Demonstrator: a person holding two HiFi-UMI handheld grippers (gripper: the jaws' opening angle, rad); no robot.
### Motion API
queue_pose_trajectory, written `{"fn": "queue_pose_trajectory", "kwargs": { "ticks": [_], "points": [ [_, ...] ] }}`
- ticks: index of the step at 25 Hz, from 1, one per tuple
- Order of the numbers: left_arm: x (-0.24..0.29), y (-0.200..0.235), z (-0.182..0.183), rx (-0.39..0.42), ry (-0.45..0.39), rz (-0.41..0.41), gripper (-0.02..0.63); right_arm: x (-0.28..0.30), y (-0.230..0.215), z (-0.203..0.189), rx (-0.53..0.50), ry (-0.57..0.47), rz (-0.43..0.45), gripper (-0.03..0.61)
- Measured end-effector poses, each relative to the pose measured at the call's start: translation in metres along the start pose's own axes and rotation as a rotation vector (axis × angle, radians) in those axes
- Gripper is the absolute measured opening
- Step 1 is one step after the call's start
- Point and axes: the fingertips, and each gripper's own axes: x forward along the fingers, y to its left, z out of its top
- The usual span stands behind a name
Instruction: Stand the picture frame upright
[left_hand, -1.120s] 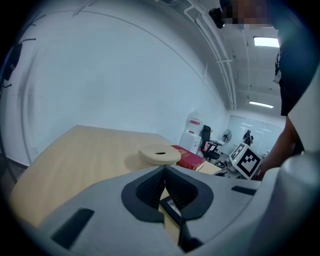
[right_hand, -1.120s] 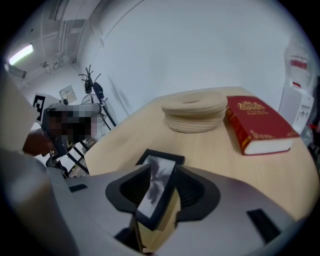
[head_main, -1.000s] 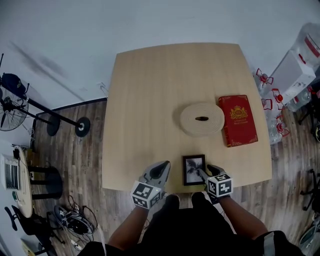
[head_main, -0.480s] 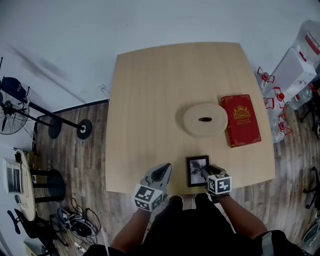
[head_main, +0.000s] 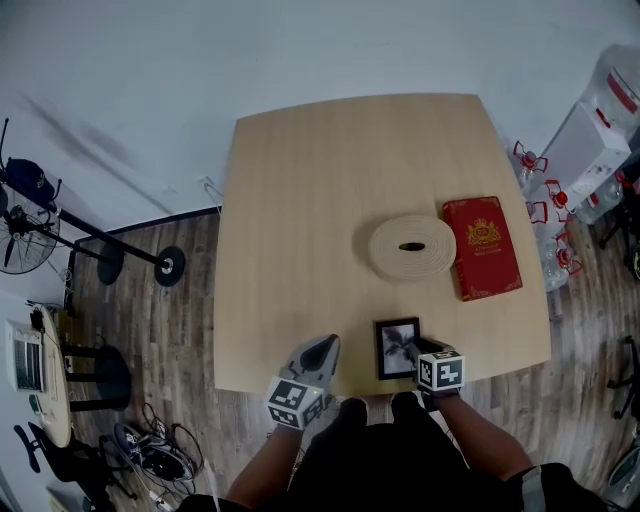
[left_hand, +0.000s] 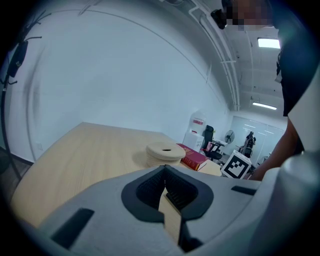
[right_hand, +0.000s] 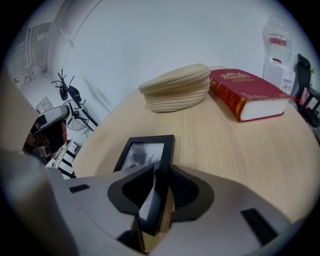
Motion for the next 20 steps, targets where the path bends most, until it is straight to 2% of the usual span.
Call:
{"fn": "queue_pose_trajectory", "kwargs": {
  "ticks": [4, 20],
  "points": [
    [-0.003, 0.001, 0.001, 0.006, -0.001, 0.004, 0.000, -0.002, -0.003, 0.001, 0.018, -0.009, -0.009, 0.074],
    [-0.005, -0.005, 0.003, 0.022, -0.011, -0.005, 0.000, -0.029, 0.010, 0.029, -0.030, -0.138, 0.001, 0.069]
  ]
}}
